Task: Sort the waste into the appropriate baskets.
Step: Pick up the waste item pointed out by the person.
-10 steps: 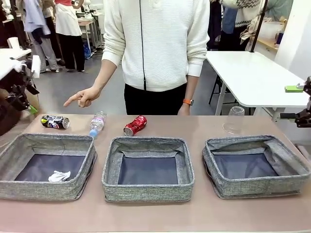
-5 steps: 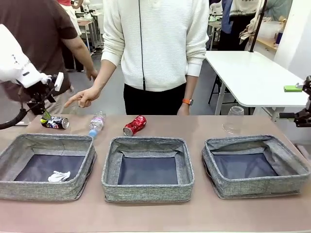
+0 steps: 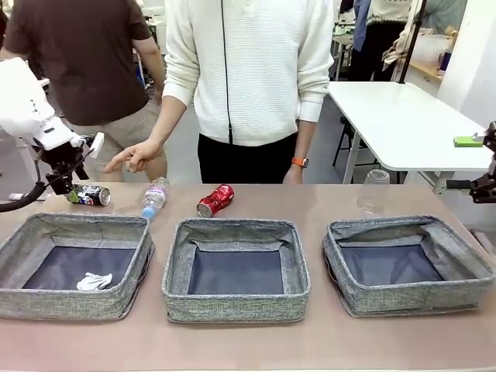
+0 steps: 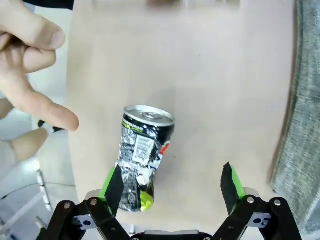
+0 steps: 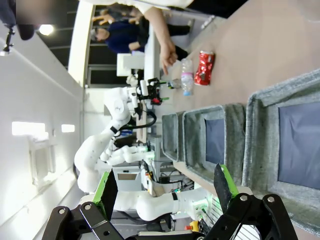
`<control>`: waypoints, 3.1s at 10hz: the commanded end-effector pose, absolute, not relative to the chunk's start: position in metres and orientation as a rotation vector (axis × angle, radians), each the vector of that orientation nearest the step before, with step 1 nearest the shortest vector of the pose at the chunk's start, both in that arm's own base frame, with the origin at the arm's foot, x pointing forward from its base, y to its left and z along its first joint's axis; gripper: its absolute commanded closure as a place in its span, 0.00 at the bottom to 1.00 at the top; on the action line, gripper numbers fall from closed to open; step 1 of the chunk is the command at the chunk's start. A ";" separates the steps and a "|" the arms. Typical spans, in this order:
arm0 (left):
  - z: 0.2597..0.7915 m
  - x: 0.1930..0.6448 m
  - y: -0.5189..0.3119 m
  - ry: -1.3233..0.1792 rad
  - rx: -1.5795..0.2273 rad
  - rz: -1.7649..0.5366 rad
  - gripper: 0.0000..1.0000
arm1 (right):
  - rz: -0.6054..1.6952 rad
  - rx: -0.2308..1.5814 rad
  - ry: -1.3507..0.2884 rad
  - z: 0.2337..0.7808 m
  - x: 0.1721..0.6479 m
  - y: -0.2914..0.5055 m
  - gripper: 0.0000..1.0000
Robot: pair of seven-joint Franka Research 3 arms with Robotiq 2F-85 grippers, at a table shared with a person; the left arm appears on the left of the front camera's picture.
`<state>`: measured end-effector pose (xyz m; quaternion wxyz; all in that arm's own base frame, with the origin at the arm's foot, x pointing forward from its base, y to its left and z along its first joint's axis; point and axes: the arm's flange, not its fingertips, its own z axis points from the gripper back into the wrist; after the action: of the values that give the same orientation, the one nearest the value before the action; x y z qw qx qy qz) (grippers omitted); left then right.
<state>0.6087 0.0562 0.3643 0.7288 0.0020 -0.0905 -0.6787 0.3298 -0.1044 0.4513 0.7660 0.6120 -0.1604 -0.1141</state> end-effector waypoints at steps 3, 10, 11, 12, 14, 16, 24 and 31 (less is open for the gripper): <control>0.347 0.647 0.057 -0.153 -0.032 -1.438 0.00 | -0.240 1.347 -0.361 0.453 0.331 -0.102 0.00; 0.333 0.654 0.063 -0.102 -0.106 -1.415 0.00 | -0.240 1.347 -0.361 0.453 0.331 -0.102 0.00; 0.333 0.654 0.064 -0.096 -0.109 -1.419 0.00 | -0.240 1.347 -0.361 0.453 0.331 -0.102 0.00; 0.331 0.655 0.064 -0.090 -0.109 -1.415 0.00 | -0.240 1.347 -0.361 0.453 0.331 -0.102 0.00; 0.330 0.655 0.064 -0.073 -0.103 -1.411 0.00 | -0.240 1.347 -0.361 0.453 0.331 -0.102 0.00; 0.330 0.654 0.066 -0.062 -0.112 -1.422 0.58 | -0.240 1.347 -0.361 0.453 0.331 -0.102 0.00; 0.337 0.647 0.066 -0.089 -0.075 -1.414 1.00 | -0.240 1.347 -0.361 0.453 0.331 -0.102 0.00; 0.530 0.402 0.032 -0.143 -0.006 -1.382 1.00 | -0.240 1.347 -0.361 0.453 0.331 -0.102 0.00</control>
<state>0.4638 0.0344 0.5218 0.8082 -0.0286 -0.0610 -0.5850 0.3300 -0.1048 0.4519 0.7660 0.6119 -0.1610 -0.1139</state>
